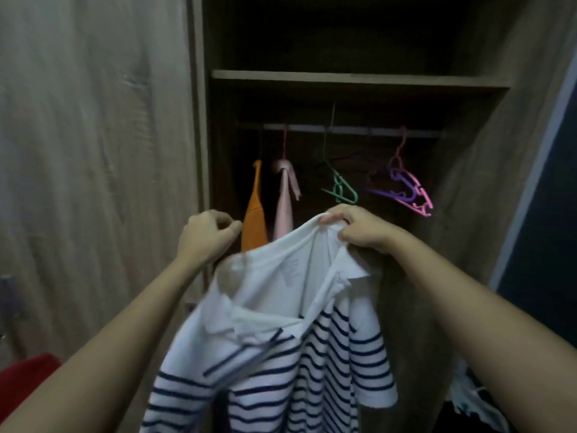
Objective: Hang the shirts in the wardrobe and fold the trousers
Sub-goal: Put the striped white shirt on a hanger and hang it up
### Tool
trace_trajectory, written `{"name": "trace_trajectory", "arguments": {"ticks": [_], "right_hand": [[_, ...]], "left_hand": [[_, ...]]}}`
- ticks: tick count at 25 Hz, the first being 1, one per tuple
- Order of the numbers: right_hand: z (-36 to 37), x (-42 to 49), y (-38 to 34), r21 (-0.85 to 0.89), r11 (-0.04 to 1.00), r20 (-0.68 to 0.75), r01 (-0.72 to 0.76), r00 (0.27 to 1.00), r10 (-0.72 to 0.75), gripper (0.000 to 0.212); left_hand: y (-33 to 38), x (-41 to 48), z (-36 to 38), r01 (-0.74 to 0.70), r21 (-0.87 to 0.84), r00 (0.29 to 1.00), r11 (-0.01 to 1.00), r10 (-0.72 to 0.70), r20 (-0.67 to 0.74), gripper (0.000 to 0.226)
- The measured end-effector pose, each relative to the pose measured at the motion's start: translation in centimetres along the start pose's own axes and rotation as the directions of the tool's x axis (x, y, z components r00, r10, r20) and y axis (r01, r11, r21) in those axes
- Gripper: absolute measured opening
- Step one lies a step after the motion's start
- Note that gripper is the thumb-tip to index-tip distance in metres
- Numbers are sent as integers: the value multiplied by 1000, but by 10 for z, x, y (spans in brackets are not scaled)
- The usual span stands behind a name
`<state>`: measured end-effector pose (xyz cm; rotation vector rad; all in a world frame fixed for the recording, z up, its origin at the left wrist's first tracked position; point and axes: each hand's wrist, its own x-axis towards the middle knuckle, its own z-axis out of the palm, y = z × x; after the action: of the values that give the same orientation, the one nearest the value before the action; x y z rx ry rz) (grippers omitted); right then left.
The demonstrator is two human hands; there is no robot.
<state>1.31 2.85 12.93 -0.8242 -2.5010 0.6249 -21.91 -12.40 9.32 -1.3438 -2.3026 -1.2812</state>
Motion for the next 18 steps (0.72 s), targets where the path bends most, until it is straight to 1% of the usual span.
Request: {"name": "trace_trajectory", "arguments": {"ticks": [1, 3, 5, 7, 9, 11, 15, 17, 18], "right_hand": [[-2, 4, 3, -18, 1000, 22, 9, 1000, -8, 66], [-7, 10, 13, -80, 997, 46, 23, 999, -19, 62], [-15, 15, 24, -157, 986, 58, 47, 998, -39, 56], [-23, 17, 34, -214, 974, 77, 72, 995, -57, 56], [-34, 19, 50, -253, 964, 95, 84, 994, -62, 56], [-46, 21, 66, -268, 959, 107, 90, 992, -63, 56], [-69, 29, 91, -296, 947, 113, 126, 989, -96, 55], [-79, 36, 105, -284, 950, 110, 125, 989, -98, 55], [-83, 39, 112, -277, 953, 107, 124, 989, -98, 56]], "left_hand": [[16, 4, 13, -39, -7, 999, 999, 39, -11, 33], [44, 18, 39, -74, -48, 997, 996, 73, -15, 23], [72, 37, 66, -70, -172, 996, 983, 77, 34, 20], [94, 60, 95, 4, -313, 993, 950, 34, 116, 31], [112, 92, 130, 143, -447, 972, 883, -41, 230, 46], [126, 126, 162, 234, -511, 952, 827, -90, 291, 63], [149, 185, 213, 391, -566, 918, 726, -260, 300, 87], [158, 203, 233, 398, -580, 916, 711, -271, 296, 87], [161, 210, 241, 377, -575, 924, 726, -256, 284, 80]]}}
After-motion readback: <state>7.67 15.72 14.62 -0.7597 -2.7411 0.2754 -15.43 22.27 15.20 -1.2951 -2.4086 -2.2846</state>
